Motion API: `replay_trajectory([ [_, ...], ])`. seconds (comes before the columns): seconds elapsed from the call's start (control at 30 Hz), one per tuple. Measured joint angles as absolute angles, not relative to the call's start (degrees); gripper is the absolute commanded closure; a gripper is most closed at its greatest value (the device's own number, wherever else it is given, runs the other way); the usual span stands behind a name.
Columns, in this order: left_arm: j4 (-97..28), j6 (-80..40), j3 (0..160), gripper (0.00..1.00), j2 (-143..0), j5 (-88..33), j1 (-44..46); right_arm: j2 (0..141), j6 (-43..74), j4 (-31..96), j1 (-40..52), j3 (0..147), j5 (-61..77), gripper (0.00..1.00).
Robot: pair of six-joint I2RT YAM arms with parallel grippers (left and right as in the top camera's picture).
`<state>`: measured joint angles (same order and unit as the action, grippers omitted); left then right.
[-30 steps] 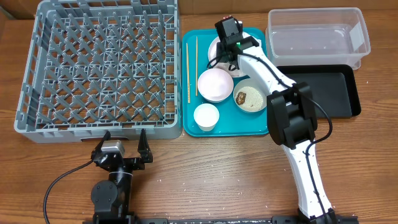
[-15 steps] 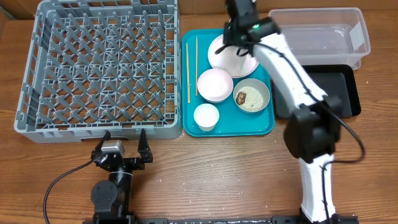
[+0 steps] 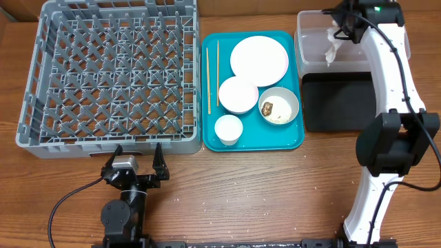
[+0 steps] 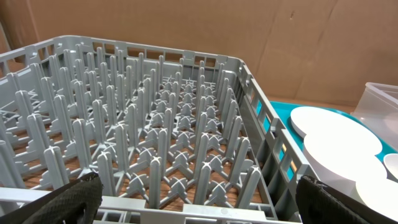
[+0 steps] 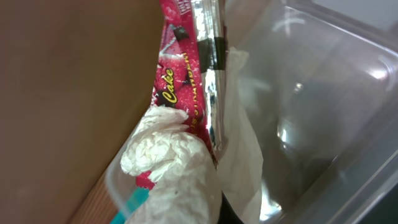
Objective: Sort waste into correct bins and load items into the dishwasher
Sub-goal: 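Carry the red wrapper and tissue with the right gripper into the clear bin, then grasp the rice bowl rim with the right gripper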
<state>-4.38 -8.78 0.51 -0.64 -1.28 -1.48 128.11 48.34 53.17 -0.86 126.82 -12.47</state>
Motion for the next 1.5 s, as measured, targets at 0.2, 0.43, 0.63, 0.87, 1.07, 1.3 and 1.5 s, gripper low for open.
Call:
replay_trajectory([
  [0.2, -4.4, -8.8, 0.5, 0.0, -0.6, -1.3, -1.5, 133.5, 56.7, 53.2, -1.8, 126.8, -12.4, 0.84],
  [0.43, -4.4, -8.8, 0.5, 0.0, -0.6, -1.3, -1.5, 133.6, 58.5, 51.5, -1.8, 126.8, -12.4, 0.25],
  [0.63, -4.4, -8.8, 0.5, 0.01, -0.6, -1.3, -1.5, 133.4, 54.5, 51.7, -1.8, 126.8, -9.0, 0.0],
  [0.87, -4.4, -8.8, 0.5, 0.0, -0.6, -1.3, -1.5, 121.4, 39.2, 63.4, -1.0, 126.8, 2.2, 0.0],
  [1.07, -4.4, -8.8, 0.5, 0.0, -0.6, -1.3, -1.5, 111.6, 29.6, 84.8, 6.2, 127.7, 8.7, 0.0],
  [1.3, -4.4, -8.8, 0.5, 0.0, -0.6, -1.3, -1.5, 115.2, 24.1, 83.9, 18.7, 118.1, 5.9, 0.05],
  [1.5, -4.4, -8.8, 0.5, 0.0, -0.6, -1.3, -1.5, 115.9, 18.9, 70.3, 22.2, 103.5, -0.5, 0.28],
])
